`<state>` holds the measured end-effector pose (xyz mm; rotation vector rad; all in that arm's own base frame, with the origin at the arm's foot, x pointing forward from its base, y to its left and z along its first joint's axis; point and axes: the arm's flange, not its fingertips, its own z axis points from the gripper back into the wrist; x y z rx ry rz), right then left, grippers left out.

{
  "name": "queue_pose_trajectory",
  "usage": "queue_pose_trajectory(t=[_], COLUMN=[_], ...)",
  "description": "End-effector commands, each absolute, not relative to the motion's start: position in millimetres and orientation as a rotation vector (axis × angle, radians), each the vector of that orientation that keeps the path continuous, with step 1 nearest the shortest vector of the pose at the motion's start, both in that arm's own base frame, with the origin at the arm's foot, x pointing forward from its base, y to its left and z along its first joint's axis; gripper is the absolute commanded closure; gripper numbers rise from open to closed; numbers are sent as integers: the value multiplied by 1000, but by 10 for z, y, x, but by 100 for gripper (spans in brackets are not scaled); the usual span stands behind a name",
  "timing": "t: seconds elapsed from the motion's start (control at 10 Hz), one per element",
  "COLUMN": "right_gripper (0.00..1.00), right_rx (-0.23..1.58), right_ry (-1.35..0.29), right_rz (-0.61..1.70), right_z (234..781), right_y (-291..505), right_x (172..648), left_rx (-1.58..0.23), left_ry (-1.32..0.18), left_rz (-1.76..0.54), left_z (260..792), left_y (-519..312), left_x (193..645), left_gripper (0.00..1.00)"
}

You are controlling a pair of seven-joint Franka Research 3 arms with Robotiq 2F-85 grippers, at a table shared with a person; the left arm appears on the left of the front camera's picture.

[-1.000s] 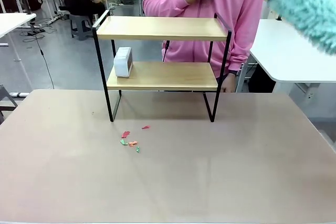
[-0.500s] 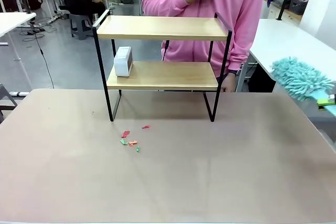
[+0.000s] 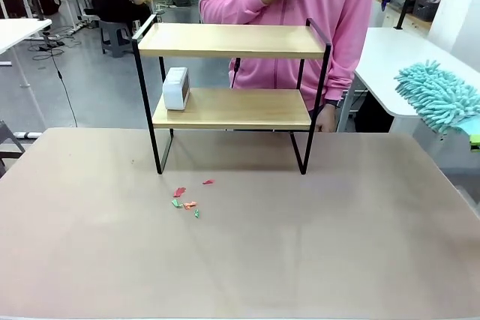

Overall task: Clean the shelf.
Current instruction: Clean the remaining tier of the Shelf with the Duster once objects are removed, then hand the Duster back to the human.

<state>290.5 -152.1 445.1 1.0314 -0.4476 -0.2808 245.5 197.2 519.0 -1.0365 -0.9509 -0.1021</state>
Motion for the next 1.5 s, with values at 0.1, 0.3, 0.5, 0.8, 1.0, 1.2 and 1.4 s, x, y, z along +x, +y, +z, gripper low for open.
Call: queue_pose_trajectory(t=[0.1,0.3,0.5,0.8,1.0,1.2,1.4], right_gripper=[88,88,88,88,88,88,88], right_rx=[1032,1032,1032,1032,1032,1032,1003], right_ry=[-445,-445,-445,-445,-445,-445,-451], right_rz=[-258,-258,-258,-258,-258,-258,-271], right_z=[4454,4454,4454,4454,4454,4454,4556], right_y=[-1531,-1531,-1531,-1531,-1531,-1531,-1473], right_x=[2917,2917,2917,2917,2917,2917,2995], left_rx=[-1044,-1044,-1044,-1044,-1044,-1044,-1034], left_ry=[-979,-979,-979,-979,-979,-979,-940], left_rz=[-120,-120,-120,-120,-120,-120,-209], left_z=[5201,5201,5201,5201,5201,5201,5374], left_y=[1961,1961,1961,1961,1961,1961,1808], left_x=[2460,2460,2460,2460,2460,2460,2451], left_gripper=[0,0,0,0,0,0,0])
